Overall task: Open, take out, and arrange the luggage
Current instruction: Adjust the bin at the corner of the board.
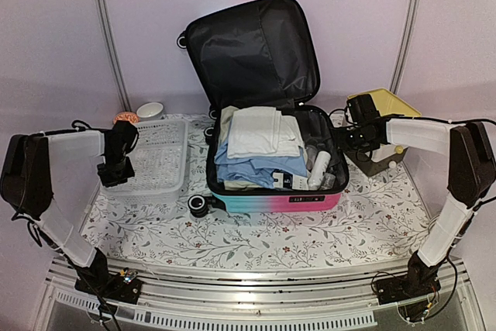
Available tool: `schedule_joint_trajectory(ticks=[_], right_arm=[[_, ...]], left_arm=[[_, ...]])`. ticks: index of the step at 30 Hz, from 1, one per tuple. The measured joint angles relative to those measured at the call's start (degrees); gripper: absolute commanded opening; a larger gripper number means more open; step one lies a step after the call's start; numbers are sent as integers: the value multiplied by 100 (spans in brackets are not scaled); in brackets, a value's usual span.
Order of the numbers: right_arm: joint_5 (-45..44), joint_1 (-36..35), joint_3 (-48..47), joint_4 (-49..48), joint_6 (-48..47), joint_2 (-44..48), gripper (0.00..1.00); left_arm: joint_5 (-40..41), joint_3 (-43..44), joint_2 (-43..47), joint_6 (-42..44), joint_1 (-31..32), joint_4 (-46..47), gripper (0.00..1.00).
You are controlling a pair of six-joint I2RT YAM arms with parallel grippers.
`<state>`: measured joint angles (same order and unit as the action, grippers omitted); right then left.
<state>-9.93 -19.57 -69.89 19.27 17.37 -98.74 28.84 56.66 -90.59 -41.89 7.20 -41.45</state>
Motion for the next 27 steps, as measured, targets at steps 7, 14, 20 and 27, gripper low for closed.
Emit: schedule_joint_trajectory(ticks=[7, 14, 20, 27], right_arm=[[-52, 0, 0, 0, 2, 0, 58], [-103, 9, 0, 2, 2, 2, 63], [-87, 9, 0, 24, -4, 66, 64], [-22, 9, 35, 42, -26, 328, 65]], left_arm=[[459, 0, 162, -144, -245, -177, 18], [428, 164, 420, -2, -149, -240, 28], [-24, 638, 1082, 649, 820, 59, 32], [-1305, 846, 1556, 1220, 1663, 920, 43]])
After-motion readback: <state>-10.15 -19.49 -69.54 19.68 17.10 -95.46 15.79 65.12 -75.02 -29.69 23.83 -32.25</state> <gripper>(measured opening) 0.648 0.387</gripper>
